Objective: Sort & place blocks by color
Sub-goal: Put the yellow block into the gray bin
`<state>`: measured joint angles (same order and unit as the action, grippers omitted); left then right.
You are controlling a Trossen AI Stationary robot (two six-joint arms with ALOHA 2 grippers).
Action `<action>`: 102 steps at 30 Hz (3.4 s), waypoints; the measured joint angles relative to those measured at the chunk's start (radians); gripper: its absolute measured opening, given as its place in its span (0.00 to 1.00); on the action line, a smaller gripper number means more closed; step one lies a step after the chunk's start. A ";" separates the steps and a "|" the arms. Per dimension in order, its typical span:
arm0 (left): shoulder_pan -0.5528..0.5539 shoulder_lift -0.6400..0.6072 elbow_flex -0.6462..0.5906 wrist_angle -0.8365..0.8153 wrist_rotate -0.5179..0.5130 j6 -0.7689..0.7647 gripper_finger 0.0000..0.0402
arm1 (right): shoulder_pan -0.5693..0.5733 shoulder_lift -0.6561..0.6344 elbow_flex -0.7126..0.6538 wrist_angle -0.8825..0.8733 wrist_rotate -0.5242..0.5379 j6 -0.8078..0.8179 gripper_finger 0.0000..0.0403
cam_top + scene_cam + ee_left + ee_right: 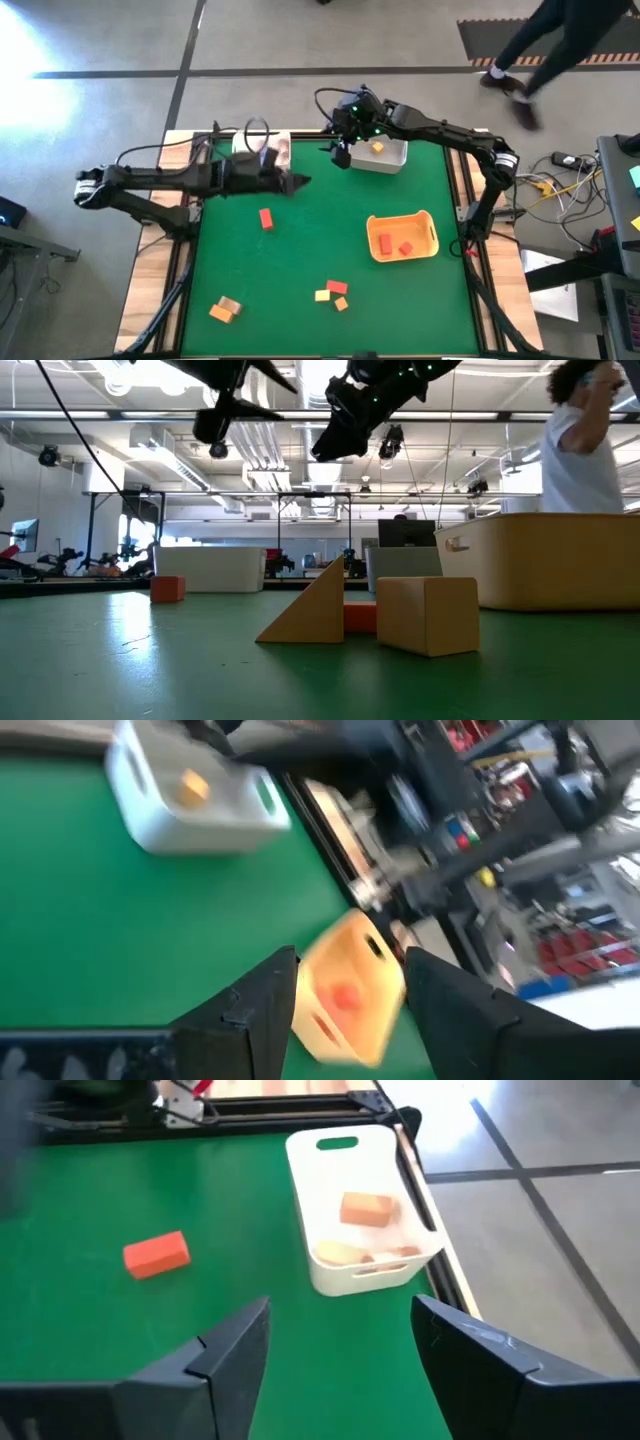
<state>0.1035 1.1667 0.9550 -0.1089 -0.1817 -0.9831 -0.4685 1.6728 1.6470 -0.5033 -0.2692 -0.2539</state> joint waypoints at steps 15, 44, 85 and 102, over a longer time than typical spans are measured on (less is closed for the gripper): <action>-0.159 0.078 -0.029 0.008 -0.057 0.358 0.42 | 0.005 0.040 -0.014 -0.050 0.000 0.026 0.50; -0.470 0.115 -0.031 -0.028 -0.235 0.439 0.42 | 0.632 -0.323 -0.165 -0.276 0.323 0.446 0.28; -0.299 0.054 -0.109 -0.447 -0.271 0.757 0.42 | 0.577 -0.437 -0.838 0.680 0.635 0.228 0.05; -0.555 0.080 -0.299 0.191 -0.192 0.752 0.42 | 0.735 -0.473 -0.784 0.743 0.591 0.222 0.02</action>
<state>-0.4514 1.2462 0.6557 0.0824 -0.3737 -0.2307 0.2667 1.1999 0.8635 0.2402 0.3223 -0.0319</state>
